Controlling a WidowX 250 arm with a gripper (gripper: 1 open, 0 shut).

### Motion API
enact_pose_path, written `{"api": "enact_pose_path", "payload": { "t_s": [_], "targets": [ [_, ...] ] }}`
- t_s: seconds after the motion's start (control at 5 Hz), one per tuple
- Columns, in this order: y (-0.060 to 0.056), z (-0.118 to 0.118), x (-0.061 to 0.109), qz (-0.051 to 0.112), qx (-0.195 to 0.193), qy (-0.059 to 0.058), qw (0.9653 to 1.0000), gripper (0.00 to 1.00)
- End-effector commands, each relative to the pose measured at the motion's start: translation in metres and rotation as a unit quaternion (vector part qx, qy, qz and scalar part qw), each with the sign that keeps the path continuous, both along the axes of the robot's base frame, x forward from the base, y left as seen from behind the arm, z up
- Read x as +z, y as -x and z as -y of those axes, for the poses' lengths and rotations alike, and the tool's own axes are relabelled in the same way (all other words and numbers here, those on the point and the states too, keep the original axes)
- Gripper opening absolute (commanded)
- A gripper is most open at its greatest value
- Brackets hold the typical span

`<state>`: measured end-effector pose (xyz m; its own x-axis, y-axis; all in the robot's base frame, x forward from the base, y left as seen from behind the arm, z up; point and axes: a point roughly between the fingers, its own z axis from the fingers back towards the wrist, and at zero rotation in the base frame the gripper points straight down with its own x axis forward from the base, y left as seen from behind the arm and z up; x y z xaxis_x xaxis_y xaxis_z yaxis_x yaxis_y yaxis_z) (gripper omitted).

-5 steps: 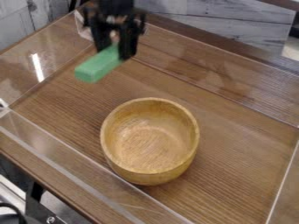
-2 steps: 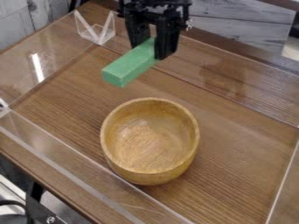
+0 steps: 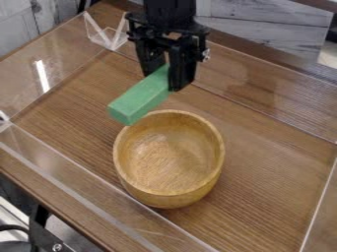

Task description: Put the green block in the brown bowl

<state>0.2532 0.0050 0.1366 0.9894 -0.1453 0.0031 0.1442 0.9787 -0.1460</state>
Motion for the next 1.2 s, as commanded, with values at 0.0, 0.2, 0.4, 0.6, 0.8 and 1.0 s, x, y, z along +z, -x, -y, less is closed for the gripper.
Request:
{"api": "enact_pose_path", "payload": {
  "t_s": [0.0, 0.2, 0.4, 0.6, 0.8, 1.0],
  "targets": [
    [0.004, 0.009, 0.010, 0.040, -0.013, -0.006, 0.9991, 0.00],
    [0.010, 0.015, 0.005, 0.049, -0.020, -0.005, 0.9986, 0.00],
    [0.013, 0.019, 0.003, 0.059, -0.022, -0.004, 0.9980, 0.00],
    [0.014, 0.021, 0.002, 0.068, -0.024, -0.003, 0.9974, 0.00],
    [0.014, 0.023, 0.001, 0.076, -0.026, -0.001, 0.9968, 0.00],
    [0.014, 0.024, 0.000, 0.082, -0.027, 0.001, 0.9962, 0.00]
  ]
}}
